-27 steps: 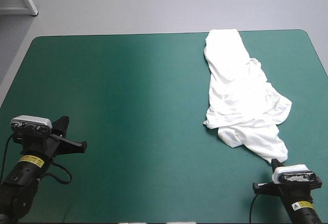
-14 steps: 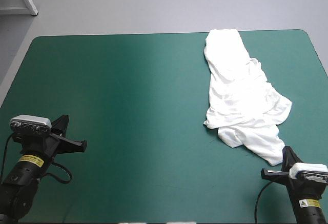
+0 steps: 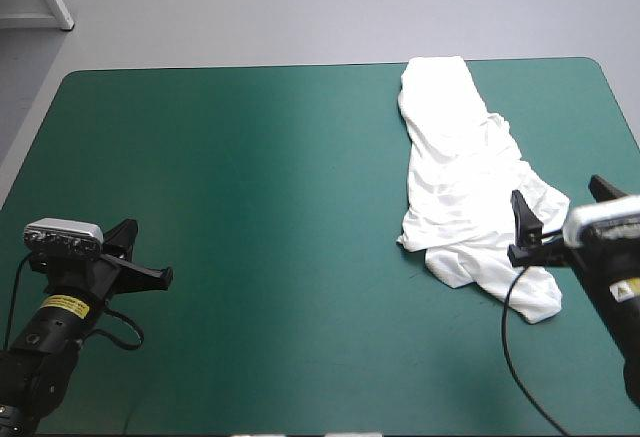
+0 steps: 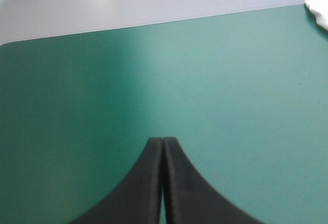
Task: Fold the cloth
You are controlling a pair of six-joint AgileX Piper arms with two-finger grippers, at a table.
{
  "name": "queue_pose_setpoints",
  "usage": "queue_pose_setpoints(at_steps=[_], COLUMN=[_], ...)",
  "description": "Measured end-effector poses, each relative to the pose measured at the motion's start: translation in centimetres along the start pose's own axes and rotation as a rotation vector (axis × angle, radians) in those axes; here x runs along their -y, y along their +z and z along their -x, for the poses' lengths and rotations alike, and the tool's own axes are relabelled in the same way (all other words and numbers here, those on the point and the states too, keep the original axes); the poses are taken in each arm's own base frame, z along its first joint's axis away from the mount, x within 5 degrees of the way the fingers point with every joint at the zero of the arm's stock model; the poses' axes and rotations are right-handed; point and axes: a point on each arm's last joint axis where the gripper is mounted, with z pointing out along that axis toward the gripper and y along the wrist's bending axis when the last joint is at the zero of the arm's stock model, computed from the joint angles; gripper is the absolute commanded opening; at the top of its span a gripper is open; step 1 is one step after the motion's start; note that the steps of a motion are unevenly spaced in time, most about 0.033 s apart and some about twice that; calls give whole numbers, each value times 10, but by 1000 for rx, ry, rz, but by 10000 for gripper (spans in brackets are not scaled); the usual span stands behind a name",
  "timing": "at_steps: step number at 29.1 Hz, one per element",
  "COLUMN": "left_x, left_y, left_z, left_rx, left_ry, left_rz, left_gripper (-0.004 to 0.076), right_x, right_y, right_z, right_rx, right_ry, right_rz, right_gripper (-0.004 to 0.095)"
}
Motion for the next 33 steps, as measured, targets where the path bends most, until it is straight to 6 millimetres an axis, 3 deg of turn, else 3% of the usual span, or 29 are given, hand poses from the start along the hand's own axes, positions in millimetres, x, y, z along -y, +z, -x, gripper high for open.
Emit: queue_pose_setpoints(at_steps=[3,4,5,7,13,18,22,25,30,31,33], left_x=[1,1,2,3,5,6,6,5,5,5,5], left_y=[0,0,0,-1,-2,-3,-3,-3,-2,-2,-2], left_z=[-2,-4,-8,-12,-20,-21,-21,-21,-20,-19,-19], left_rx=[-25,-45,-88,-132,-227,-241,-241,-240,-223,-218,-215], left_ry=[-13,-18,-26,-41,-72,-74,-75,-74,-74,-74,-73], left_rz=[-6,-9,-16,-26,-50,-52,-53,-52,-50,-49,-49], left_gripper=[235,384,454,540,563,563,563,563,563,563,563], right_x=[2,3,4,6,6,3,-5,-14,-33,-39,-54], right_y=[42,57,87,117,210,262,289,302,314,316,318], right_z=[7,8,6,1,-53,-99,-128,-134,-138,-139,-138], right_rx=[-135,-180,-257,-328,-585,-726,-783,-770,-716,-702,-682], right_ry=[38,47,62,70,129,204,218,184,74,47,-19], right_rz=[45,58,76,91,131,132,138,148,170,182,224], right_gripper=[867,862,854,834,824,823,798,633,36,-15,-18])
